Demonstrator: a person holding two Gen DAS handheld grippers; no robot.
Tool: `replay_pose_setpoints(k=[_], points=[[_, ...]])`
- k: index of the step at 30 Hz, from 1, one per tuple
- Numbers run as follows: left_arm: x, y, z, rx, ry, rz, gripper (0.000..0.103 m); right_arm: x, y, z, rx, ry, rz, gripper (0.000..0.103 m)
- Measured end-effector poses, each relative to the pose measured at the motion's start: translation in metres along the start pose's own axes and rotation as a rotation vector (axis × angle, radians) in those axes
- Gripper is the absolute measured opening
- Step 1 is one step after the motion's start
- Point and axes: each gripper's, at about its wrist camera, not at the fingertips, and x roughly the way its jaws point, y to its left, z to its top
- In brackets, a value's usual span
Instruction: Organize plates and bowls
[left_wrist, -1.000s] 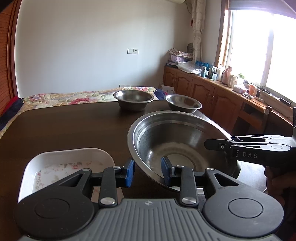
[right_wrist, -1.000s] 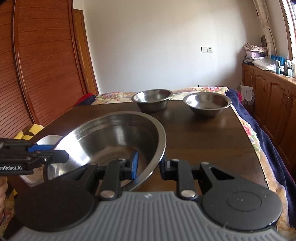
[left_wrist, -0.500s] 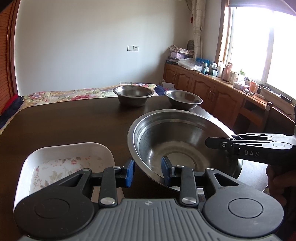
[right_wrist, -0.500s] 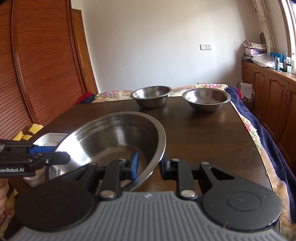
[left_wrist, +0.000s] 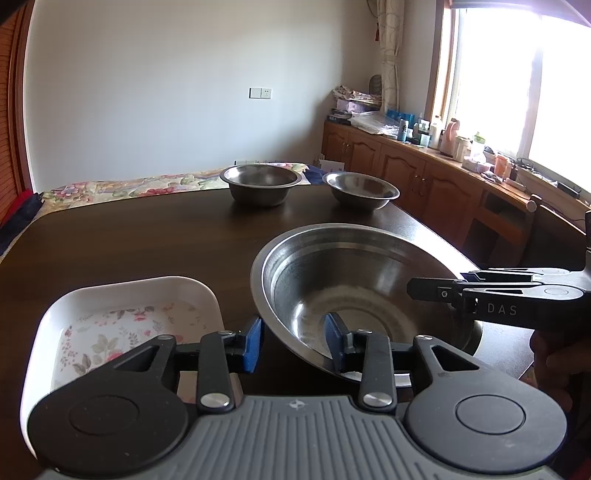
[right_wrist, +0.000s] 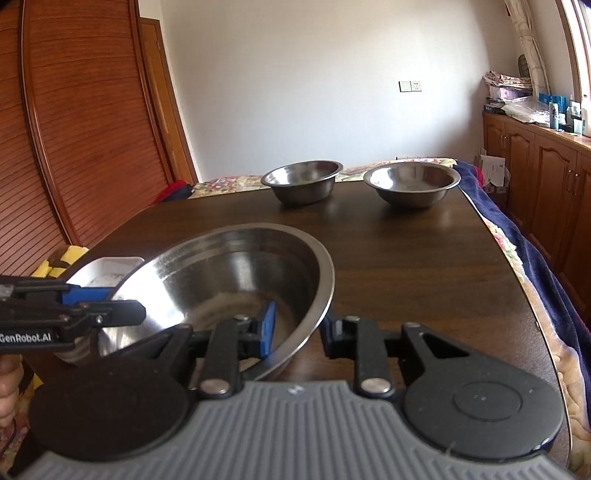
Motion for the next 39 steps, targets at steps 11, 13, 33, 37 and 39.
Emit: replay_pose_setpoints(k=[11,13,33,37,39], points=[[-0.004,0.017,0.009,-0.022,-0.056,0.035,0.076,-0.012,-0.006,0.016,-0.053,-0.047,-0.057,0.051],[-0.002,0.021,0.014,-0.024,-0.058,0.043,0.076,-0.014,-0.01,0.025,-0.058,-0.062,-0.064,0.051],[0.024,0.039,0.074,0.033,-0.092,0.084,0.077,0.019,-0.027,0.094,-0.137,-0.119,-0.079,0.051],[0.033,0.04,0.086,0.046,-0.09,0.083,0.077,0.027,-0.03,0.104,-0.149,-0.12,-0.077,0.051],[0.04,0.041,0.091,0.047,-0.088,0.083,0.077,0.035,-0.033,0.109,-0.151,-0.116,-0.081,0.051]])
